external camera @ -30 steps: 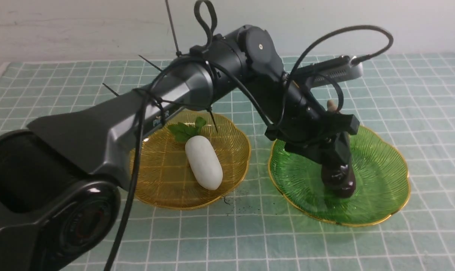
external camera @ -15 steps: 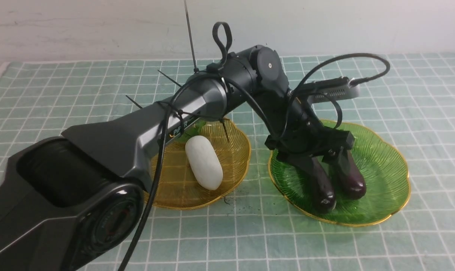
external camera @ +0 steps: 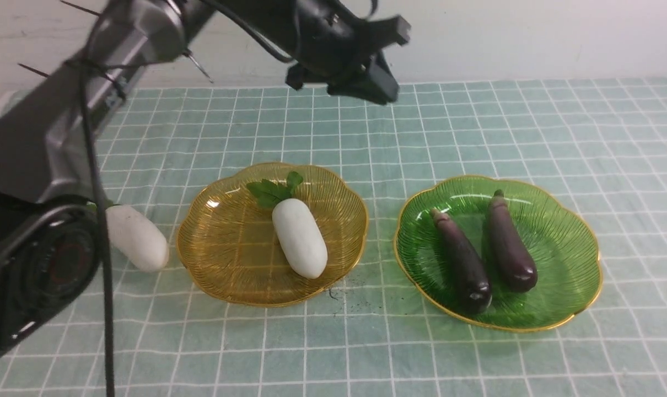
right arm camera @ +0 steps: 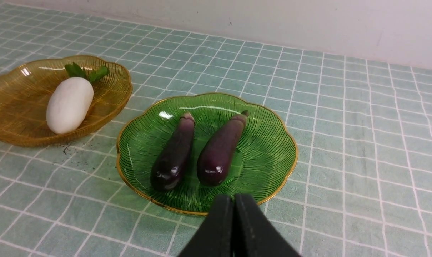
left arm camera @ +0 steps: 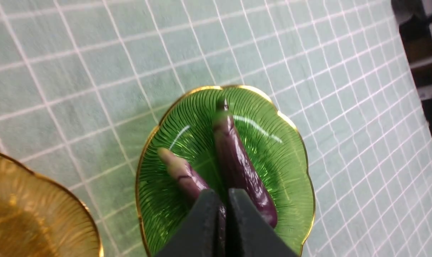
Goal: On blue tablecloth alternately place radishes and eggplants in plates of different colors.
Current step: 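Pick up the white radish and place it in the left plate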
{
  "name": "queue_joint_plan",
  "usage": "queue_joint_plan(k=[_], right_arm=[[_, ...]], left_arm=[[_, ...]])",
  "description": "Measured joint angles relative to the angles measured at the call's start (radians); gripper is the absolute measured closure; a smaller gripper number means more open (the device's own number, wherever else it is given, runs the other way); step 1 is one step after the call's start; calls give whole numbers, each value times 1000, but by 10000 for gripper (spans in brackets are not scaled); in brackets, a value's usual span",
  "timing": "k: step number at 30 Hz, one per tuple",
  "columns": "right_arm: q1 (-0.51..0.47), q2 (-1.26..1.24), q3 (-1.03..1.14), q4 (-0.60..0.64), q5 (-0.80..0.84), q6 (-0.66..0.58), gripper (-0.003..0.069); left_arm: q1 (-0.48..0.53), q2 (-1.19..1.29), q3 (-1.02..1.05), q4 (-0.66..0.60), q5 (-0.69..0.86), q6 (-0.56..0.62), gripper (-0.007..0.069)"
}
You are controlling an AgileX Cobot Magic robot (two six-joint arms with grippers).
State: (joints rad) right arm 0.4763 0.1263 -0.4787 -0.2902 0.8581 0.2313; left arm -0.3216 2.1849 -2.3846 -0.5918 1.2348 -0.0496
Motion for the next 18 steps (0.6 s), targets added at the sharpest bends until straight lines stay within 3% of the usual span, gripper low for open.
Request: queue_joint_plan(k=[9,15,18], right_arm=[[0,0,0,-9,-13,-3,674],[0,0,0,-15,-17,-3,674],[0,0,0,-15,-17,-3,674]], left_arm=[[10,-191,197,121,8,37,632],[30,-332,488,431,16,63,632],[98,-393,639,532,16,62,631]])
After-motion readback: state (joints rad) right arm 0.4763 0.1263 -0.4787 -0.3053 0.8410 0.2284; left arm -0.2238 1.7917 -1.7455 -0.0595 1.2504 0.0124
